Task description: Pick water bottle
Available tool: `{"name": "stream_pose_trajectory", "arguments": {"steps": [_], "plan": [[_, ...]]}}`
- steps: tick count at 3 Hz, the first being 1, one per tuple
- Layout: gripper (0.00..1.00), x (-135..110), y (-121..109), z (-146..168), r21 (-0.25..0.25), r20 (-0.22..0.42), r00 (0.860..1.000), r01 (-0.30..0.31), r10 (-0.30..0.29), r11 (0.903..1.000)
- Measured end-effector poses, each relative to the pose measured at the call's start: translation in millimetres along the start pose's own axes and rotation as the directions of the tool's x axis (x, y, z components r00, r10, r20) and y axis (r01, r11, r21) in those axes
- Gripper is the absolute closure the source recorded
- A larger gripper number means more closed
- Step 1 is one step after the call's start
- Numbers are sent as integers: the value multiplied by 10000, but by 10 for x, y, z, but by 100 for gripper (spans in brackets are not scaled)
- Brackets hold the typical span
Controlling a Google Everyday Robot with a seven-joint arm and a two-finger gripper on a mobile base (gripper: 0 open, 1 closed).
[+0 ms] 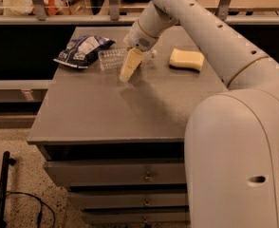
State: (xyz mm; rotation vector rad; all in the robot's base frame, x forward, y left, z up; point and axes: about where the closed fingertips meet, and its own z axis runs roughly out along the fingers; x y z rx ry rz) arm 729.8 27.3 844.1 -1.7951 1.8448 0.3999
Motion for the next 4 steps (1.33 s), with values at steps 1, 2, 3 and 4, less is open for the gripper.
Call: {"name": "stream_pose_trajectory", "arguments": {"steps": [1, 2, 3, 4], "plan": [[0, 4, 4, 6, -13, -16, 10000, 8, -8, 10000], [18, 3, 10, 47, -68, -20, 10000, 10, -10, 10000], [41, 1, 15, 81, -116, -22, 10000, 12, -13, 9999], [65, -2, 19, 108, -157, -25, 10000, 14, -14, 9999]]}}
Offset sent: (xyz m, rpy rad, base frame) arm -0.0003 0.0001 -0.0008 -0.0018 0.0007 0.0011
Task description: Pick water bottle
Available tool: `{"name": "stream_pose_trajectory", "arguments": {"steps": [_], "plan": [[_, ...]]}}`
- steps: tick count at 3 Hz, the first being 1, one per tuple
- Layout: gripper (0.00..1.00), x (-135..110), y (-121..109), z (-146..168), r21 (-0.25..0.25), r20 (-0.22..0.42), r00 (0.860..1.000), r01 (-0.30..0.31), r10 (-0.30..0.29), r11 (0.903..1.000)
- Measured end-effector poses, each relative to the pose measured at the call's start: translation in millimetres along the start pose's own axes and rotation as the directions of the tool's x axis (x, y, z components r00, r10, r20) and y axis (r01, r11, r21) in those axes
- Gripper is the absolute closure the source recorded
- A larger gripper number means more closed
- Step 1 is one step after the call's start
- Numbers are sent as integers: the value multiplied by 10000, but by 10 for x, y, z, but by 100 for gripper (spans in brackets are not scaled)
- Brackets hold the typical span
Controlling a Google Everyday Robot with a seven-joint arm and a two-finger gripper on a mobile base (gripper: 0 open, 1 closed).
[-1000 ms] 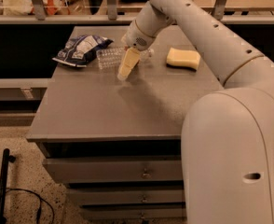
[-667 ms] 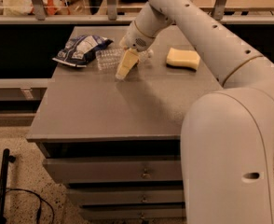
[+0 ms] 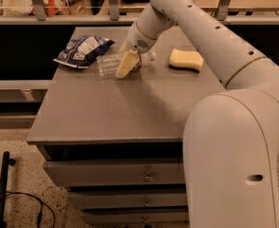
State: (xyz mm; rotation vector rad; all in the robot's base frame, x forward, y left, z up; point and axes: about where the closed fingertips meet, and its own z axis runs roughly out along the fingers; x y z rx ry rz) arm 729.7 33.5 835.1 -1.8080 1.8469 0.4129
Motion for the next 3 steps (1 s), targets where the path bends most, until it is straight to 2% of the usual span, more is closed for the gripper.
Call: {"name": "stream_pose_trajectory", "arguments": {"steps": [1, 2, 3], "plan": [[87, -11, -3, -17, 0, 0, 10000, 0, 0, 10000], [100, -16, -4, -23, 0, 0, 10000, 0, 0, 10000], [100, -17, -4, -25, 1, 1, 10000, 0, 0, 10000]]}}
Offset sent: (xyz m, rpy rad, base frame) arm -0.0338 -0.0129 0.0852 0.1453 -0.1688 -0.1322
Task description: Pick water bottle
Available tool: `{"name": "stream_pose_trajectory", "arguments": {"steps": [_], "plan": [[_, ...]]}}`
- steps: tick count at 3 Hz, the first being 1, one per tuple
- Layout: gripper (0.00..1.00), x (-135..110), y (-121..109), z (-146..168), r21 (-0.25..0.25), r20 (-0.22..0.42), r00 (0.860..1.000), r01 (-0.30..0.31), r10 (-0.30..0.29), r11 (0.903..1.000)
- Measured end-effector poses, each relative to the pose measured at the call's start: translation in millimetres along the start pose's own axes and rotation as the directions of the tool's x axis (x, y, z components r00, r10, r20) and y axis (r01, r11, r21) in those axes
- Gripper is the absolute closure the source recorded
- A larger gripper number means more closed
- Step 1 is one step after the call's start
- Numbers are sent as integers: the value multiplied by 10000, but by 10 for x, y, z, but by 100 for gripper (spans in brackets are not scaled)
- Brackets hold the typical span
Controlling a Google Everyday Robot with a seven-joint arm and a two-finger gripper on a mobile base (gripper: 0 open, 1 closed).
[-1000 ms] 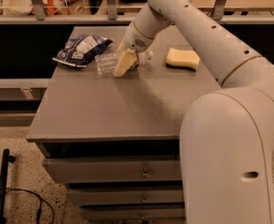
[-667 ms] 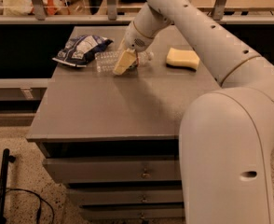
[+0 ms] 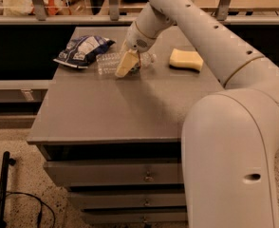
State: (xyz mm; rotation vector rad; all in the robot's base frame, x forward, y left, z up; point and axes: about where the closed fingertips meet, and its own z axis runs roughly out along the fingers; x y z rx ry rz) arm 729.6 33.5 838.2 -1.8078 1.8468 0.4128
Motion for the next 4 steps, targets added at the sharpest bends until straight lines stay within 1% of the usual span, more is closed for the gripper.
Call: {"name": "stream_pose_trajectory", "arguments": {"steps": [1, 2, 3, 4], "plan": [[100, -17, 1, -38, 118, 58, 10000, -16, 16, 9999], [100, -103, 8, -260, 853, 403, 9991, -172, 138, 9962], [100, -244, 66, -634, 2189, 926, 9953, -490, 292, 9745], [100, -304, 37, -818, 3093, 1196, 9922, -696, 338, 9484]]}}
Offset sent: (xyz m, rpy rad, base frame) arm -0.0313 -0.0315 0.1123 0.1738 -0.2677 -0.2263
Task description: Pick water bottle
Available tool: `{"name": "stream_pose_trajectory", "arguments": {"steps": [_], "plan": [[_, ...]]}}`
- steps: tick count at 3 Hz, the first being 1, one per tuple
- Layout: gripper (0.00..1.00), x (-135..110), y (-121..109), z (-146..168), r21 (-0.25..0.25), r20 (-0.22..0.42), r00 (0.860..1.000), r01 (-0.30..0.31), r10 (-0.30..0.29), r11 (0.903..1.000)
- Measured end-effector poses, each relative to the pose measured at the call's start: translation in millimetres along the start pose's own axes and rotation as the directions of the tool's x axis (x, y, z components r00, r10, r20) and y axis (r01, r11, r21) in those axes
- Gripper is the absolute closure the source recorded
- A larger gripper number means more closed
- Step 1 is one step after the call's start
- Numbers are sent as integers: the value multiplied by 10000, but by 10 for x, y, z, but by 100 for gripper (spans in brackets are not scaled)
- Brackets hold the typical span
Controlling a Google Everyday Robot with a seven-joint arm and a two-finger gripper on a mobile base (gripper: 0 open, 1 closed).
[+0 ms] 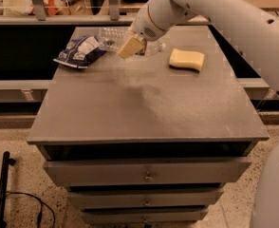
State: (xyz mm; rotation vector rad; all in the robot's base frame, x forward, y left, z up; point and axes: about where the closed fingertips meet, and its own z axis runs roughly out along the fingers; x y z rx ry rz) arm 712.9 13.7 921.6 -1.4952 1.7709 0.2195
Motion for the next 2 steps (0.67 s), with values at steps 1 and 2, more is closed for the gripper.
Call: {"name": "stream_pose_trajectory", "arguments": {"steps": [1, 2], "plan": [[100, -2, -80, -24, 567, 85, 9999, -138, 133, 9983], [100, -3, -89, -23, 626, 99, 9998, -153, 147, 9979]]}}
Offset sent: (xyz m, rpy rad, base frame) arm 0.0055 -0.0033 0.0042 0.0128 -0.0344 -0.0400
